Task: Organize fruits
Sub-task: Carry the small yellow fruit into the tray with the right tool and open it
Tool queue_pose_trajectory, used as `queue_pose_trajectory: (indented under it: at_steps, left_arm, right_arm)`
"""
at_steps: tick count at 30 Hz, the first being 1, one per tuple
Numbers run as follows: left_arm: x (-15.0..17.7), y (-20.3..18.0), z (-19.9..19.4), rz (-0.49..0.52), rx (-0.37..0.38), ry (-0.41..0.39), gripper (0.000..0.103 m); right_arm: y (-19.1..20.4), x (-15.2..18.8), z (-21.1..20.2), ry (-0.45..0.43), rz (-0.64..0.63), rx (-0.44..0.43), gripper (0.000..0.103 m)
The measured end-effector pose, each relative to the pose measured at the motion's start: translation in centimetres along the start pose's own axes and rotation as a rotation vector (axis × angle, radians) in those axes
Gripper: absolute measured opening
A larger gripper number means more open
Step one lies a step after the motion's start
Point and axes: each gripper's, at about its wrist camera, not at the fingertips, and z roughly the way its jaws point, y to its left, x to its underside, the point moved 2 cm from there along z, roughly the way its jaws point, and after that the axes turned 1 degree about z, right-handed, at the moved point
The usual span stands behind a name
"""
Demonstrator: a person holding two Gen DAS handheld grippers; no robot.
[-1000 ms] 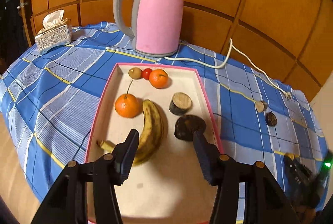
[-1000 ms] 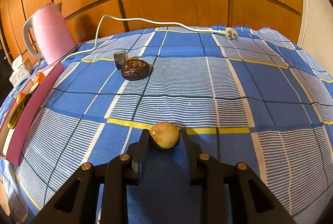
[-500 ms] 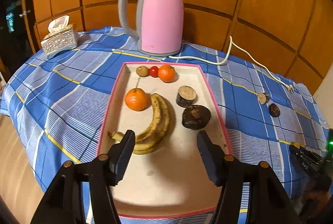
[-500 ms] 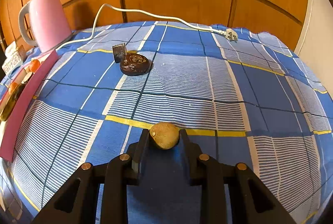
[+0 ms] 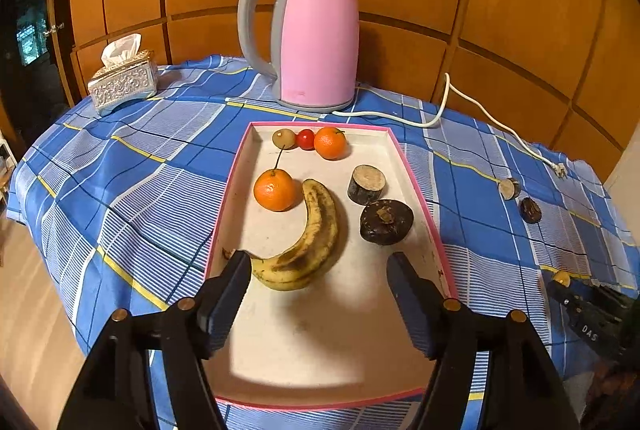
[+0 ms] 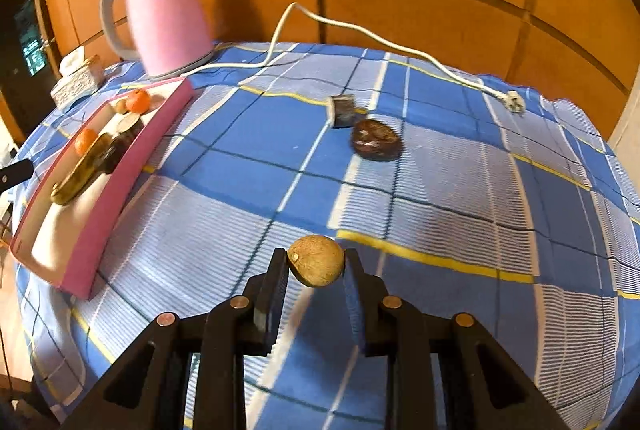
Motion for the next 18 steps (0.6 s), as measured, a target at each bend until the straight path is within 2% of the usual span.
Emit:
queue_pose_trajectory:
  at_steps: [10,18]
  left_arm:
    - [0.2,-0.2,-0.3,0.003,0.007,-0.004,0.074]
    - [0.3,0.0,-0.4,0.007,0.0,-0.005,0.074]
  right_arm:
    - [2.2,0.2,-0.3,0.025,-0.029,-0.064,0.028]
    - [5.9,-0.5,-1.3,0.009,-0.132,-0.162,0.028]
